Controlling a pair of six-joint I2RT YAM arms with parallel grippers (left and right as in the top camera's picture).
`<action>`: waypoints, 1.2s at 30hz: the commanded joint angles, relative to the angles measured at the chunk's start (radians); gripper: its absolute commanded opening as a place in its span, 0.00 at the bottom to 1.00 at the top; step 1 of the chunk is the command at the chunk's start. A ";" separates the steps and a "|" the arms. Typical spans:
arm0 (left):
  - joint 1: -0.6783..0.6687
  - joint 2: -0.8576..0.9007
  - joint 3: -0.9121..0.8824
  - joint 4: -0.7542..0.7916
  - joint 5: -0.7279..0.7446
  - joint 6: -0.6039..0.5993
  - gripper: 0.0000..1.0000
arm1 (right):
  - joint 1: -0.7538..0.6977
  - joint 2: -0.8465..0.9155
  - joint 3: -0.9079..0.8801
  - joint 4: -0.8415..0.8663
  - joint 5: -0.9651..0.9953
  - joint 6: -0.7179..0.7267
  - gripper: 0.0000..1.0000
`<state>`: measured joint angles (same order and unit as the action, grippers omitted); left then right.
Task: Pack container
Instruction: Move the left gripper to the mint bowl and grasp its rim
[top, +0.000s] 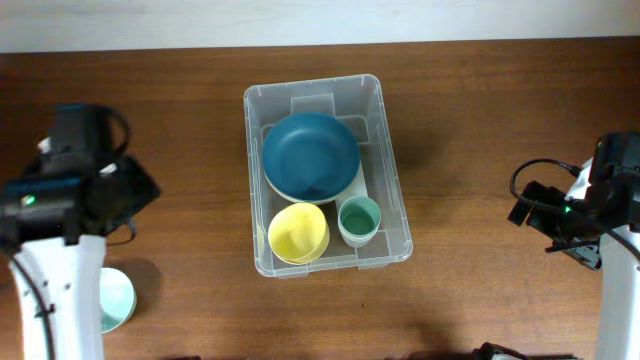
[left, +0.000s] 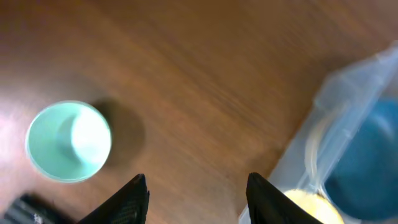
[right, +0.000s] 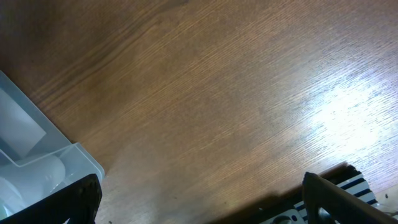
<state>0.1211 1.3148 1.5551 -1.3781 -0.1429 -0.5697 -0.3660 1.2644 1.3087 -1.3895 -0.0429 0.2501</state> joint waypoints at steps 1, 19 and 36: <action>0.102 0.005 -0.042 -0.009 0.004 -0.101 0.52 | 0.007 0.001 -0.001 0.003 -0.010 -0.007 0.99; 0.420 0.023 -0.675 0.412 -0.039 -0.182 0.59 | 0.007 0.001 -0.001 0.001 -0.017 -0.007 0.99; 0.419 0.230 -0.742 0.600 -0.033 -0.181 0.08 | 0.007 0.001 -0.001 -0.002 -0.017 -0.007 0.99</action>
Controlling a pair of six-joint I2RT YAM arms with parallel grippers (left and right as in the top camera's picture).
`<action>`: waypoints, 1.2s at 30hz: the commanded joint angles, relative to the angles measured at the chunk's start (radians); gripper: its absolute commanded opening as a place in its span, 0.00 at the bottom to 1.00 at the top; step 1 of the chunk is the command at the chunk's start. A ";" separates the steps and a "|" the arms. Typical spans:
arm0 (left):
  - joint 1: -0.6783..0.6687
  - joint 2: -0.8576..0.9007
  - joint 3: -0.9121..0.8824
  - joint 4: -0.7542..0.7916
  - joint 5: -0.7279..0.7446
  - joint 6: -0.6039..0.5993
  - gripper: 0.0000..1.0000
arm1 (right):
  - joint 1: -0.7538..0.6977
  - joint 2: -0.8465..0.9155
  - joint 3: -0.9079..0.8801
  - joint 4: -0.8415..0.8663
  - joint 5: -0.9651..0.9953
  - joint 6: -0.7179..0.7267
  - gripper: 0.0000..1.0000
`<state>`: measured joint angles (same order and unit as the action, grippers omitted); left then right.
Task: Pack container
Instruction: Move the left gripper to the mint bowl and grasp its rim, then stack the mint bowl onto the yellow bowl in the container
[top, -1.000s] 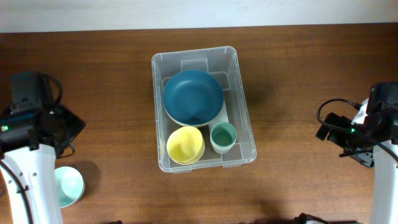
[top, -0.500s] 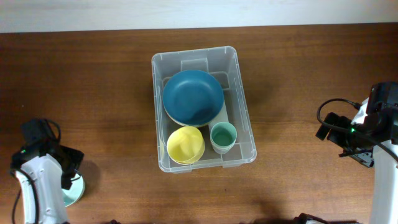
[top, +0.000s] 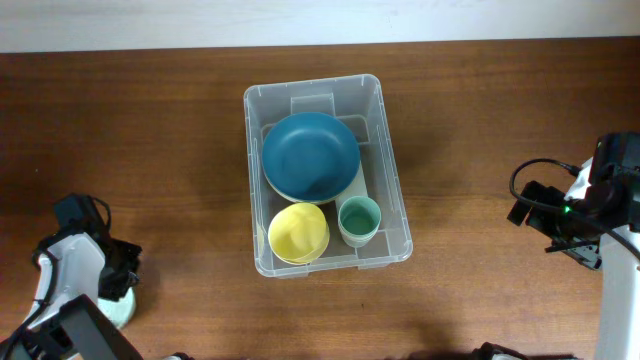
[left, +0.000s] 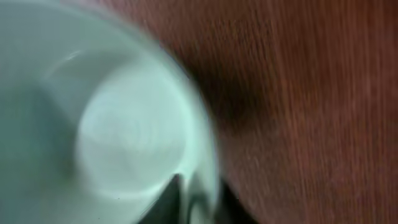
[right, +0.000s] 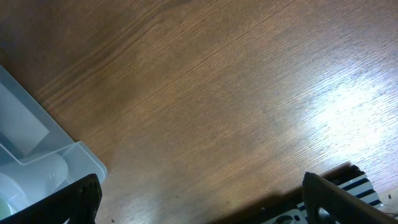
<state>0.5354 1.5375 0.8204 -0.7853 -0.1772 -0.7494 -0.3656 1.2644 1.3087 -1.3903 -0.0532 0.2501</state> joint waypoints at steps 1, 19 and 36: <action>0.005 0.007 -0.006 0.008 0.020 0.003 0.08 | 0.006 0.001 -0.001 -0.001 -0.006 -0.007 0.99; -0.372 -0.099 0.492 -0.244 0.302 0.366 0.01 | 0.006 0.001 -0.001 0.000 -0.006 -0.010 0.99; -1.159 -0.046 0.671 -0.308 0.305 0.497 0.01 | 0.006 0.001 -0.001 0.003 -0.006 -0.010 0.99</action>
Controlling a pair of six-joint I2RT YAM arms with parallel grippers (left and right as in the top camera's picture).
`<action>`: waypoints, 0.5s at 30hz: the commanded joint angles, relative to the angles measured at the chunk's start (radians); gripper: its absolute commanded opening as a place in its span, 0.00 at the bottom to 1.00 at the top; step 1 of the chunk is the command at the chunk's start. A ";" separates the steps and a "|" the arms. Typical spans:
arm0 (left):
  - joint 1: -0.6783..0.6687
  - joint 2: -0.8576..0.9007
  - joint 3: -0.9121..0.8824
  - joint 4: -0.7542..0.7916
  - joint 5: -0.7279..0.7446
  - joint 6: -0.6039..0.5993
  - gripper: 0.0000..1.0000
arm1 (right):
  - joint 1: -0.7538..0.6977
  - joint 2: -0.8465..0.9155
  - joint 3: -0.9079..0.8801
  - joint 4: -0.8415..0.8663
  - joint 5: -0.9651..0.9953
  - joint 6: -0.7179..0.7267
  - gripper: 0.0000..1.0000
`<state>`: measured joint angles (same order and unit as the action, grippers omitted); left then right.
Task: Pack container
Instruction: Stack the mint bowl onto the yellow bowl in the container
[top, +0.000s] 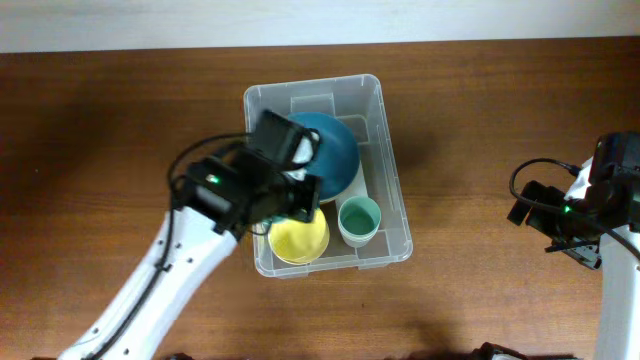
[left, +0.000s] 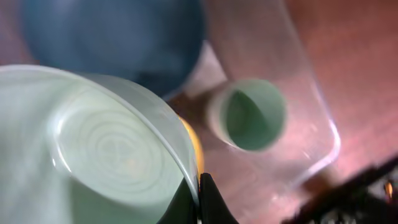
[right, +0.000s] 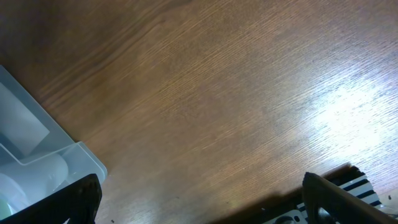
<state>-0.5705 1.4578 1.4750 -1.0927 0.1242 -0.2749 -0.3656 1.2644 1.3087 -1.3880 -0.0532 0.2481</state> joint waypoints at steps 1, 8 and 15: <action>-0.073 0.048 0.016 0.000 0.003 0.023 0.01 | 0.006 0.001 -0.001 0.001 -0.006 -0.008 0.99; -0.108 0.078 0.016 -0.008 0.003 0.023 0.51 | 0.006 0.001 -0.001 0.000 -0.006 -0.008 0.99; -0.108 0.077 0.016 -0.008 -0.005 0.023 0.70 | 0.006 0.001 -0.001 0.001 -0.006 -0.008 0.99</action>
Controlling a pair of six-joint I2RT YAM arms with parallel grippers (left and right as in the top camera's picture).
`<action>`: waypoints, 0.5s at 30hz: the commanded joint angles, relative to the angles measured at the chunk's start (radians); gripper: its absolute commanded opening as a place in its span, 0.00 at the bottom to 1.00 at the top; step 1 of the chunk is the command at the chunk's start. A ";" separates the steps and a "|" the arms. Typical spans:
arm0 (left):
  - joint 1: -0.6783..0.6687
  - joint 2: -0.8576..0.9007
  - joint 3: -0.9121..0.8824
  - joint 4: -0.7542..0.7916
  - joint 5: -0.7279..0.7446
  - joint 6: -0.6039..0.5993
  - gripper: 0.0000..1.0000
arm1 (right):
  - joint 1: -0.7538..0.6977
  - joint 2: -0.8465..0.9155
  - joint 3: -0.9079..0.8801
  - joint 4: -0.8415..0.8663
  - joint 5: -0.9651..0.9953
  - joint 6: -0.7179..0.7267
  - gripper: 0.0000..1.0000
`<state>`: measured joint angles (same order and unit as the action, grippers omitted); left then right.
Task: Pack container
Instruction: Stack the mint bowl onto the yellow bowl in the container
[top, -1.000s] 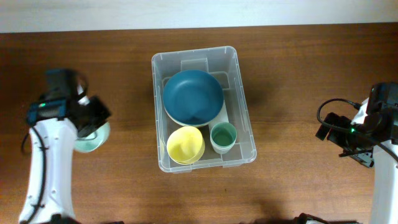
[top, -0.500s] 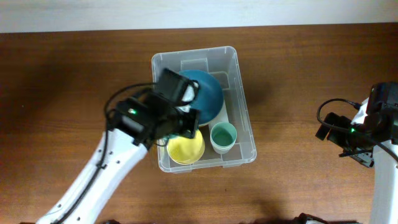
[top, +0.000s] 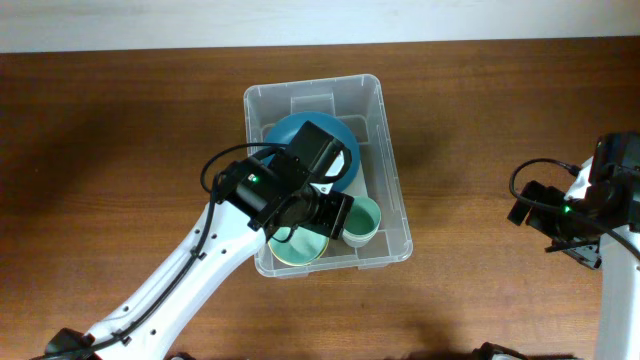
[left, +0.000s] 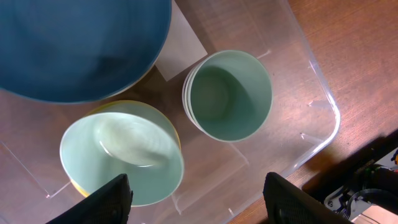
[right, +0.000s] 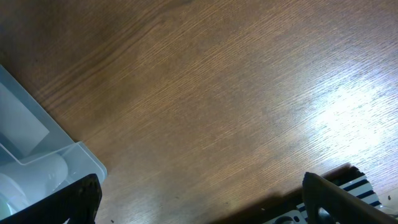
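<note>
The clear plastic container (top: 392, 190) stands mid-table. Inside it are a big blue bowl (left: 74, 43), a green cup (left: 229, 93) and a yellow bowl (left: 169, 123) with only its rim showing. A mint bowl (left: 121, 158) is nested in the yellow one. My left gripper (left: 199, 205) hangs open just above the container's front half, with nothing between its fingers. In the overhead view the left arm (top: 280, 190) covers part of the blue bowl. My right gripper (right: 202, 202) is open over bare wood to the right of the container.
The container's corner (right: 37, 155) shows at the left edge of the right wrist view. Brown wooden table (top: 120, 130) lies on all sides. The right arm (top: 575, 215) rests near the right edge.
The mint bowl was held in my left gripper over the yellow bowl. Now it sits inside the yellow bowl and the left gripper is open above it. The right arm has not moved.
First the mint bowl stood on the table at the front left, with my left gripper open above the wood. Then the gripper was down at that bowl. Then it held the bowl over the container. Now the bowl lies nested in the yellow bowl, released.
</note>
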<state>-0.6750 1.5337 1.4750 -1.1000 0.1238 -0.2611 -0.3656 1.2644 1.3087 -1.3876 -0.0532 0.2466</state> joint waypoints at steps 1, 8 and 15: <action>-0.003 0.002 0.016 -0.001 -0.014 0.009 0.70 | 0.006 0.001 -0.001 0.000 -0.006 -0.006 0.99; -0.003 0.002 0.016 -0.003 -0.074 0.010 0.70 | 0.006 0.001 -0.001 0.000 -0.006 -0.006 0.99; -0.003 0.024 0.012 0.000 -0.117 0.010 0.01 | 0.006 0.001 -0.001 0.000 -0.006 -0.006 0.99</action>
<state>-0.6750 1.5341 1.4750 -1.1000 0.0483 -0.2569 -0.3656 1.2644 1.3087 -1.3872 -0.0532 0.2462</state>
